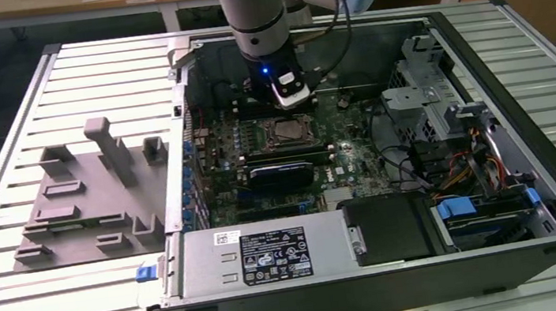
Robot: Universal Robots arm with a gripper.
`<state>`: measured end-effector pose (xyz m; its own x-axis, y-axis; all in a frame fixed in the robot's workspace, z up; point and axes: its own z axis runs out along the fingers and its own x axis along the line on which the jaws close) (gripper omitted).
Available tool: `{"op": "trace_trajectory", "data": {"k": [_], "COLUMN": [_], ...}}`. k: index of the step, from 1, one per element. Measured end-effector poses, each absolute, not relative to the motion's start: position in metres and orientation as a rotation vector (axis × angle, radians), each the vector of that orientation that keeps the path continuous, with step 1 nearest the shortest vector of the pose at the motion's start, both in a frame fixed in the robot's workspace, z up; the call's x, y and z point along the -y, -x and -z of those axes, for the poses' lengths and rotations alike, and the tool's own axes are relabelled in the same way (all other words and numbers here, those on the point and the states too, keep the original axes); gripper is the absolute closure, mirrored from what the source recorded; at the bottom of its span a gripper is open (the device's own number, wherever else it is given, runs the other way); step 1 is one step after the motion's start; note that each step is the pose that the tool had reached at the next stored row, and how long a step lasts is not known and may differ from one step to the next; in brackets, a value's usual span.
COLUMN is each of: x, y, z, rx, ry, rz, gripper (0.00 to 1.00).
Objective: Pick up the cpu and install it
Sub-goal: 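Install the first cpu locking lever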
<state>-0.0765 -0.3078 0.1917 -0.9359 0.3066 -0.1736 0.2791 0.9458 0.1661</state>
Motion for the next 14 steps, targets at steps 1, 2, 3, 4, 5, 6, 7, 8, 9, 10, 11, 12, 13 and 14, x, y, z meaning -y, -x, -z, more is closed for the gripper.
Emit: {"op": "trace_trajectory", "data": {"k": [1,2,3,4,5,6,7,8,9,10,11,12,13,14], "x": [0.308,0.308,0.308,0.308,0.308,0.308,0.308,0.308,0.308,0.308,0.308,0.308,0.308,0.308], "y": [0.077,0.077,0.076,0.076,0.076,0.077,0.076,0.076,0.077,0.077,0.077,0.077,0.077,0.077], "z": [-0.192,-0.192,-0.192,-0.192,-0.193,-0.195,-0.198,-0.200,-0.203,-0.206,-0.209,-0.211,-0.214,-0.215], "rx": [-2.903,-2.903,-2.903,-2.903,-2.902,-2.903,-2.903,-2.903,-2.903,-2.903,-2.903,-2.903,-2.903,-2.903], "ry": [-0.442,-0.443,-0.444,-0.444,-0.445,-0.445,-0.444,-0.444,-0.444,-0.444,-0.444,-0.444,-0.444,-0.444], "rz": [-0.212,-0.222,-0.230,-0.233,-0.233,-0.233,-0.233,-0.233,-0.233,-0.233,-0.233,-0.233,-0.233,-0.233], "gripper": [0.89,0.89,0.89,0.89,0.89,0.89,0.89,0.89,0.89,0.89,0.89,0.89,0.89,0.89]}}
